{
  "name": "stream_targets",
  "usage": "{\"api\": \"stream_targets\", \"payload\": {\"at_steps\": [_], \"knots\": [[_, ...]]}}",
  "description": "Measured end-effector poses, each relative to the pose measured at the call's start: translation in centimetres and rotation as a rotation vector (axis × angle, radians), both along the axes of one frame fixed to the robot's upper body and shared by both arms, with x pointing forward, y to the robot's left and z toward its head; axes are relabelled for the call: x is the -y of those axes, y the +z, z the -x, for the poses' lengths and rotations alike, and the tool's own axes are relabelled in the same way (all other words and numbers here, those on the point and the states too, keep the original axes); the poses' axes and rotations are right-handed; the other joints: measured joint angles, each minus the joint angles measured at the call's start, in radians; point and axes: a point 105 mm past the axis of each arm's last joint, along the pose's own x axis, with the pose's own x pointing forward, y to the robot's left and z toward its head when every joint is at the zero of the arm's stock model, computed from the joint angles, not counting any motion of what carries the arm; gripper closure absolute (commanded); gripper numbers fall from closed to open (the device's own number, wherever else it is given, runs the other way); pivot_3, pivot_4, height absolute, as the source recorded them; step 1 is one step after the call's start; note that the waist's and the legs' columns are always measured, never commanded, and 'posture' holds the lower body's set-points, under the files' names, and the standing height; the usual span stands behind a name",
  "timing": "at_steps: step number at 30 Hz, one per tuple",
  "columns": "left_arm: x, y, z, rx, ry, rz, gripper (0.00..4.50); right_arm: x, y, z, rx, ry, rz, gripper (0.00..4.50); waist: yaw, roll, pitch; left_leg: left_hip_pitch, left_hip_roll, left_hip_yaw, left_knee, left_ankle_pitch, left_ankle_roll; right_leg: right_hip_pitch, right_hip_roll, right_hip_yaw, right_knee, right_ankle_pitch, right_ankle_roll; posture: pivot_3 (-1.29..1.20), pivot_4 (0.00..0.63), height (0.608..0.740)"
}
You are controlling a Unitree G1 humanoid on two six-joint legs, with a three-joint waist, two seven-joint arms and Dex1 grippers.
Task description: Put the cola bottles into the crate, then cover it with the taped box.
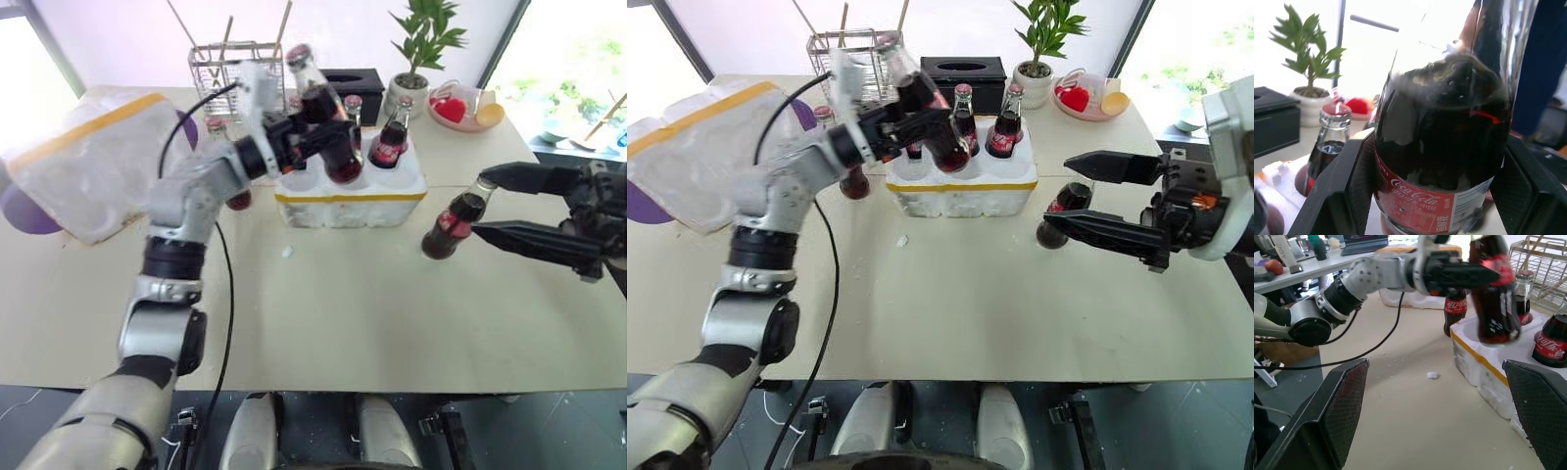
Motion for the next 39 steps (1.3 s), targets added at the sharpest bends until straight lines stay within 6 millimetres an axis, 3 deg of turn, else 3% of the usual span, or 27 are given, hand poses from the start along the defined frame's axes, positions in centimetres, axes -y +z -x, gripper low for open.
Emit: {"api": "stream_targets", "payload": {"at_steps": [4, 10, 14, 17, 20, 25, 30, 34, 36, 39], "knots": [[0.9, -1.7, -2.3, 0.011, 0.076, -0.078, 1.86, 0.2, -0.6, -0.2, -0.008, -0.038, -0.019, 0.00, -0.011, 0.000, 0.000, -0.002, 0.000, 0.000, 0.000, -0.001, 0.001, -0.001, 0.000, 0.000, -0.001, 0.000, 0.000, 0.00, 0.150, 0.740], [2.8, -5.4, -2.8, -0.032, 0.039, -0.197, 1.86, 0.5, -1.4, -0.2, -0.019, -0.086, -0.026, 0.00, -0.012, 0.000, 0.000, -0.003, 0.000, 0.000, 0.000, -0.001, 0.002, -0.001, 0.000, 0.000, -0.002, 0.000, 0.001, 0.00, 0.150, 0.740], [3.2, -6.8, -2.3, -0.032, -0.013, -0.267, 0.02, 0.7, -1.6, -0.5, -0.010, -0.106, -0.037, 0.00, -0.010, 0.000, 0.000, -0.003, 0.000, 0.000, 0.000, -0.001, 0.002, -0.001, 0.000, 0.000, -0.002, 0.000, 0.001, 0.00, 0.150, 0.740], [3.0, -6.9, -2.0, 0.018, -0.029, -0.309, 0.02, 0.4, -1.8, -0.7, -0.015, -0.103, -0.033, 0.00, -0.011, 0.000, 0.000, -0.003, 0.000, 0.000, 0.001, -0.001, 0.002, -0.001, -0.001, 0.000, -0.002, 0.000, 0.001, 0.00, 0.150, 0.740], [1.1, -6.8, -1.1, 0.055, -0.032, -0.300, 0.02, 0.4, -1.8, -0.9, -0.010, -0.110, -0.036, 0.00, -0.019, 0.000, 0.000, -0.003, 0.001, 0.000, 0.000, -0.001, 0.002, -0.002, 0.000, 0.000, 0.000, 0.000, 0.001, 0.00, 0.150, 0.740], [-4.7, -4.5, 2.9, 0.122, 0.002, -0.172, 0.02, 0.1, -2.3, -0.9, -0.019, -0.108, -0.035, 0.00, -0.025, 0.001, -0.001, -0.001, 0.002, -0.001, 0.000, -0.001, 0.002, -0.002, 0.000, 0.000, 0.004, 0.002, 0.004, 0.00, 0.150, 0.740], [-12.9, -5.1, 3.9, 0.046, 0.331, -0.144, 0.02, 0.1, -2.8, -1.0, -0.037, -0.118, -0.035, 0.00, -0.014, 0.001, -0.001, 0.002, 0.001, -0.001, 0.002, -0.001, 0.001, 0.000, 0.000, 0.000, 0.006, 0.000, 0.000, 0.00, 0.150, 0.740], [-18.2, -7.6, 2.9, -0.035, 0.608, -0.213, 0.02, -0.1, -2.9, -1.2, -0.039, -0.115, -0.038, 0.00, -0.008, 0.000, -0.001, 0.002, 0.000, -0.001, 0.004, -0.001, 0.001, 0.003, -0.001, 0.000, 0.004, 0.000, 0.000, 0.00, 0.150, 0.740], [-19.2, -8.6, 2.3, -0.066, 0.664, -0.222, 0.02, -0.5, -2.9, -1.3, -0.037, -0.103, -0.040, 0.00, -0.008, 0.000, -0.001, 0.002, 0.000, 0.000, 0.004, -0.001, 0.001, 0.003, -0.002, 0.000, 0.003, 0.000, 0.000, 0.00, 0.150, 0.740], [-18.8, -9.0, 1.2, -0.074, 0.666, -0.218, 0.02, -0.8, -2.8, -1.4, -0.030, -0.089, -0.040, 0.00, -0.008, 0.000, -0.001, 0.001, 0.000, 0.000, 0.004, -0.001, 0.001, 0.002, -0.002, 0.000, 0.002, 0.000, 0.000, 0.00, 0.150, 0.740]]}}
